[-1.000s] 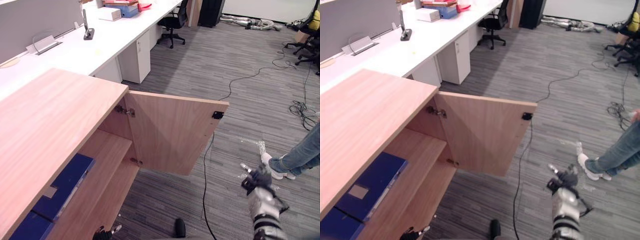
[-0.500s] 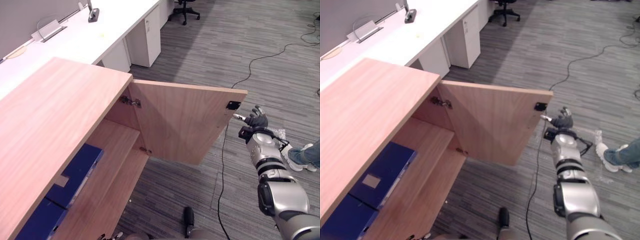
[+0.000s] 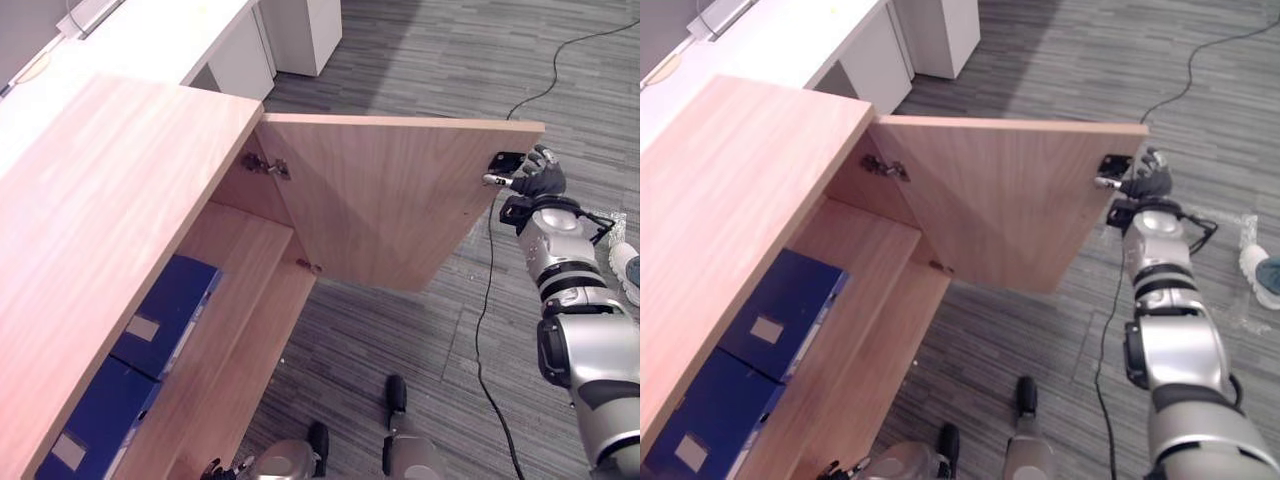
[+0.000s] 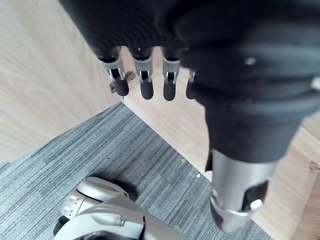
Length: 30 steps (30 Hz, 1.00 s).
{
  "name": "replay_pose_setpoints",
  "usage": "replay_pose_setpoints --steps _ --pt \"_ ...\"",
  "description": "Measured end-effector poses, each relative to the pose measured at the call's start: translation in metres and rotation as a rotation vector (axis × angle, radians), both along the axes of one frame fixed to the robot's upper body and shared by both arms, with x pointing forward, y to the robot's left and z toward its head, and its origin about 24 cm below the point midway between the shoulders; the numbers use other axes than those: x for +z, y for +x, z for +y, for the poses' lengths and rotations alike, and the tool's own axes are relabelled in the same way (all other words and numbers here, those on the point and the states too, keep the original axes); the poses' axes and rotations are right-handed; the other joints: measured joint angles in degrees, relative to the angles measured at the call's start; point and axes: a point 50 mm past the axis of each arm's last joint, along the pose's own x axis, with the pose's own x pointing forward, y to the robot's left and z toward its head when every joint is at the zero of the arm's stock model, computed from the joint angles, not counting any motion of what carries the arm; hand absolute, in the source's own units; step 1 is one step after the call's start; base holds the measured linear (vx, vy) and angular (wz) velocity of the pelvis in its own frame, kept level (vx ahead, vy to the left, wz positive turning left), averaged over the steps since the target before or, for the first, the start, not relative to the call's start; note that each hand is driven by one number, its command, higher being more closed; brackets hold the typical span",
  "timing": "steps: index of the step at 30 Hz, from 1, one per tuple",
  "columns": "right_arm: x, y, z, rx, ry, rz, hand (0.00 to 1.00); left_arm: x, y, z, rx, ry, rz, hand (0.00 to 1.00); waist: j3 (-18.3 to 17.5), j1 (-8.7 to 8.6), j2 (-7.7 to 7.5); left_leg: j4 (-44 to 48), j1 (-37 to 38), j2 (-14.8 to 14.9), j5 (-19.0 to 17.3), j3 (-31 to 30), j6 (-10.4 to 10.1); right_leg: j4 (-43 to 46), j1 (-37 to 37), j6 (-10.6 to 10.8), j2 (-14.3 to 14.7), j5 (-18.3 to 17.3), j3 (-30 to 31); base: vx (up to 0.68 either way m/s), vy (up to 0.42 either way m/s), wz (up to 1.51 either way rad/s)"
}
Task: Walk over to the cabinet, pick up the folder, carry it to the office cabinet, place the folder inside the office cabinet, then close the office cabinet door
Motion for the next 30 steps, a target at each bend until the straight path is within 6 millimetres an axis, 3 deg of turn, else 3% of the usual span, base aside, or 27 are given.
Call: replay_pose_setpoints --steps 10,18,25,27,28,29,30 --pt "0.035 0.011 0.030 0.224 -0.312 0.027 0.00 0.002 0.007 -0.003 -0.072 -0.010 -0.035 0.00 1.5 -0.29 1.02 0.0 -2.0 0.4 0.9 -0.1 -0.6 0.0 -2.1 -0.6 0.5 0.7 0.0 -0.01 0.044 -0.01" --pt "0.037 0.004 0.058 0.481 -0.640 0.123 0.00 0.006 0.017 -0.007 -0.164 -0.002 -0.077 0.00 1.5 -0.92 2.13 0.0 -1.1 1.4 1.9 0.7 -1.6 -0.1 -2.1 -1.3 1.8 1.2 1.9 0.01 0.039 -0.15" --pt "0.005 -0.012 0.085 0.756 -0.862 0.270 0.00 0.008 0.022 -0.006 -0.200 0.015 -0.090 0.00 1.1 -1.05 1.83 0.0 -1.1 3.1 1.8 0.8 -2.2 -0.4 -2.4 -1.6 3.4 0.8 2.2 -0.04 0.015 -0.04" --pt "-0.020 -0.022 0.103 0.900 -0.927 0.342 0.00 0.007 0.020 -0.006 -0.205 0.017 -0.079 0.00 -0.9 -0.59 1.18 0.1 -2.6 3.2 1.8 1.1 -2.1 -0.4 -3.9 -0.9 3.6 0.2 2.3 -0.03 0.017 -0.11" --pt "-0.036 -0.030 0.112 0.996 -0.960 0.394 0.00 0.006 0.018 -0.007 -0.206 0.013 -0.073 0.00 -2.2 -0.43 2.08 -0.7 -3.0 4.9 1.6 1.4 -1.7 0.4 -4.5 -0.6 4.5 -0.2 1.9 0.01 -0.001 -0.16" --pt "-0.045 -0.034 0.118 1.044 -0.961 0.414 0.00 0.006 0.018 -0.006 -0.207 0.017 -0.071 0.00 -2.4 -0.37 1.45 -0.8 -2.8 4.8 1.4 1.7 -2.7 2.4 -5.4 -2.6 4.6 1.2 2.0 0.05 0.021 -0.11" --pt "-0.054 -0.040 0.126 1.116 -0.960 0.423 0.00 0.006 0.018 -0.003 -0.211 0.025 -0.069 0.00 -2.9 -0.39 0.57 -0.5 -2.8 4.6 1.1 1.4 -3.4 1.2 -4.6 -3.2 4.7 0.7 2.0 0.07 0.027 -0.07"
